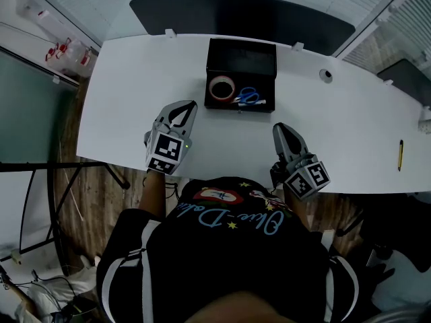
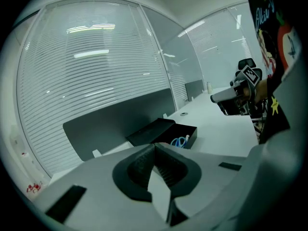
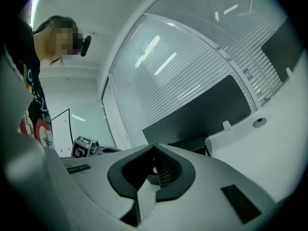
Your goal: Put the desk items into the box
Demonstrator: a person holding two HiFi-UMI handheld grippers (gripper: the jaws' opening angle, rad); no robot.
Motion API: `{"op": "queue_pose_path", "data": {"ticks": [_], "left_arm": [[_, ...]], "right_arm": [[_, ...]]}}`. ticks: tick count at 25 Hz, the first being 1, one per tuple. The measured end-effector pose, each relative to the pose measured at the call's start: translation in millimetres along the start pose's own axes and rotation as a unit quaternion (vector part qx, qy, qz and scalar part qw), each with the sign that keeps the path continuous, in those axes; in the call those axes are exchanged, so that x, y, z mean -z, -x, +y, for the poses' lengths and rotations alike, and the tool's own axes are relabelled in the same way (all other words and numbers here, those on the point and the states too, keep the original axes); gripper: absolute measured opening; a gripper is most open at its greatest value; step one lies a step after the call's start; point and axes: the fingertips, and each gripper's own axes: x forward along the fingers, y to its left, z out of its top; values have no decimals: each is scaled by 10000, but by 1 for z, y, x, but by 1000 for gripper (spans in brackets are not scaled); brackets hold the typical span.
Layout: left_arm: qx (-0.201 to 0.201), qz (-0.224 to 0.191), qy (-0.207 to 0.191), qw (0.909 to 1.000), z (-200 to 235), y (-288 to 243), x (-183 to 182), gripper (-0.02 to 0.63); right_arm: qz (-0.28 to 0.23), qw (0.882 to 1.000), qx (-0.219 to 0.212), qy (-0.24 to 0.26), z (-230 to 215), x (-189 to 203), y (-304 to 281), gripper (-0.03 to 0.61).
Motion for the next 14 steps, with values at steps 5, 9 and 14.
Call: {"op": "queue_pose_path", "data": {"ticks": [5, 9, 14], "left_arm": [[-17, 20, -43, 10000, -5, -2, -1, 23], [-6, -32, -113, 9999, -10, -4, -5, 23], [-8, -37, -163, 9999, -19, -6, -12, 23]], "right_arm": [[0, 10000, -28, -38, -2, 0, 4, 12], [-21, 10000, -30, -52, -4, -2, 9, 12], [-22, 10000, -52, -65, -9, -4, 17, 12]]}}
